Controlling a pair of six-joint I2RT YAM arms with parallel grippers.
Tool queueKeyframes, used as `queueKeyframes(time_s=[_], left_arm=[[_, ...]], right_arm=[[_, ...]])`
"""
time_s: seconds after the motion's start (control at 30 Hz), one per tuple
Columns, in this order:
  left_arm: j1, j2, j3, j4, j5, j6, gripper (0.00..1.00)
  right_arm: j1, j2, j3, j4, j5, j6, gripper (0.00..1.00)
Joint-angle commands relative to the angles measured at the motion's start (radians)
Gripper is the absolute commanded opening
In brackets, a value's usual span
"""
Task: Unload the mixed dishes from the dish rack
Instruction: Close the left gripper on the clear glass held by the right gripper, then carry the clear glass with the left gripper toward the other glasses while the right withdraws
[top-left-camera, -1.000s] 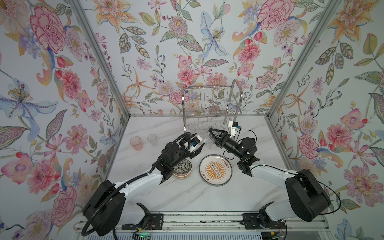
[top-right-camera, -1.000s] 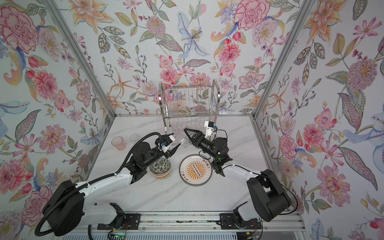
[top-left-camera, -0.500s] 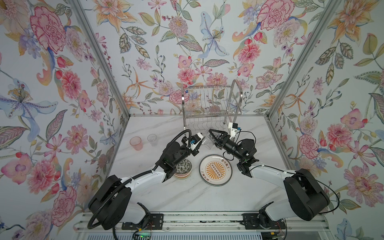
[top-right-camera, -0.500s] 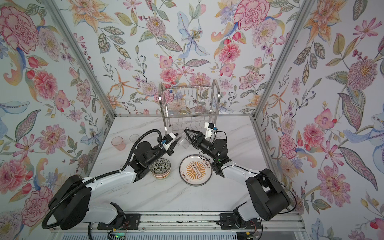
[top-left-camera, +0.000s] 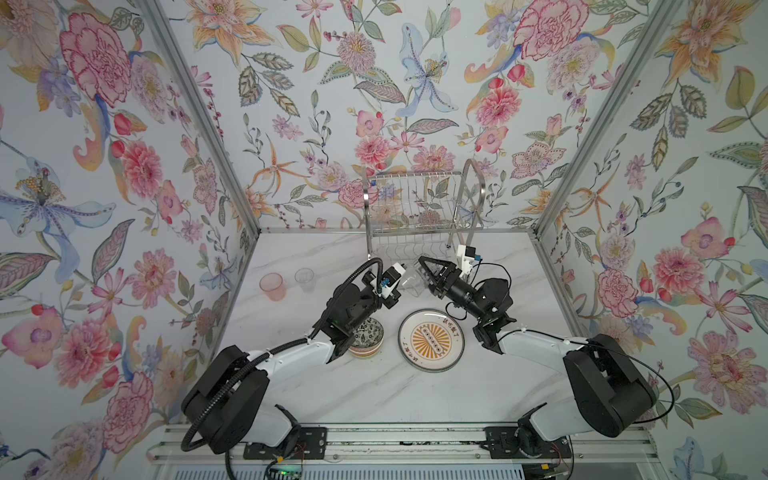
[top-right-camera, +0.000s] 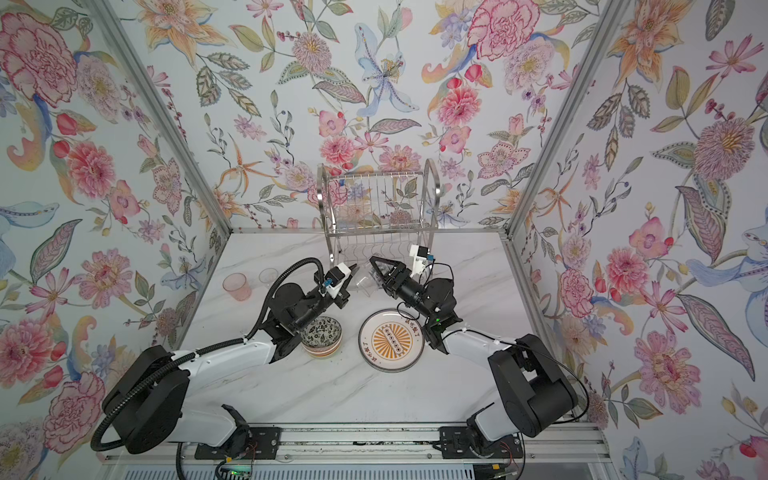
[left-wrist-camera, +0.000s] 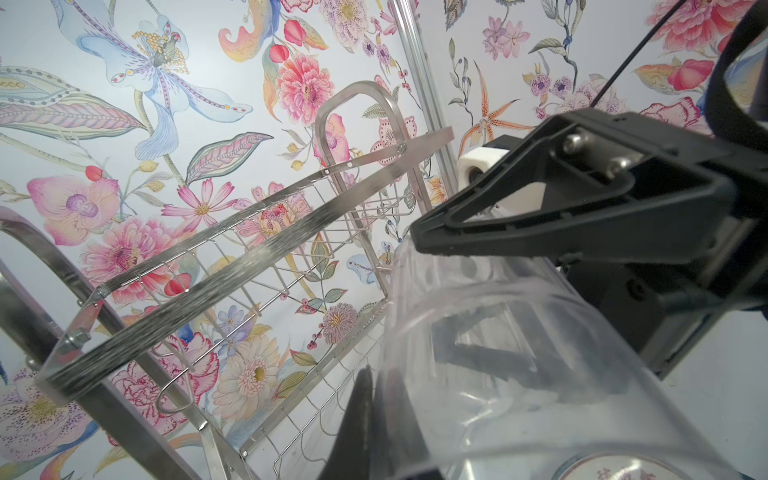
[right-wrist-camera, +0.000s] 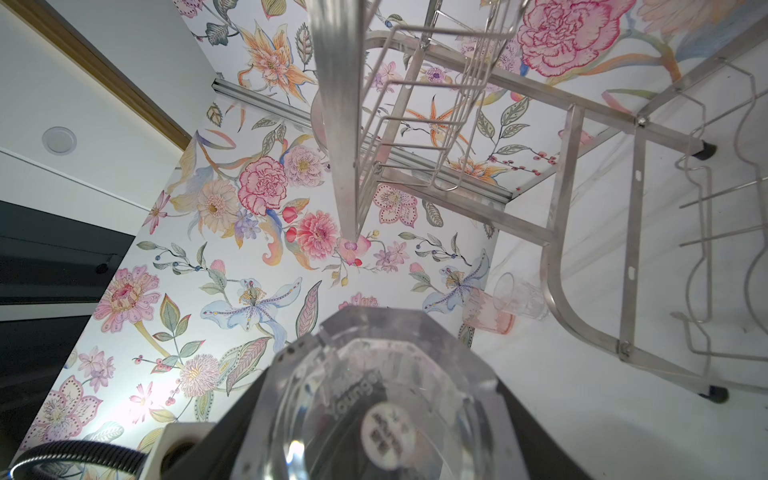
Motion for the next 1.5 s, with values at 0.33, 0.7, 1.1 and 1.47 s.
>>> queueKeyframes(time_s=[0.33,0.7,1.1,1.47], left_arm=[[-0.02,-0.178,-0.067,-0.052,-0.178,-0.053,0.0],[-0.029,-0.46,-0.115,-0.306,-0.439,-0.093,0.0],[-0.002,-0.655,-0.026,-0.711,-0.755,-0.156,0.0],[0.363,-0.475,0.291,-1.183,-0.472,-0.311,0.0]], right_arm=[[-0.075,-0.188,0.097,-0.433,-0.048,-0.498,0.99],[0.042,-0.343,0.052,-0.582,0.289,-1.086,0.99],[0.207,-0.303,0.05,-0.536,0.41,-1.398,0.99],[0.287,-0.271,0.07,-0.575,0.419,-1.528,0.99]])
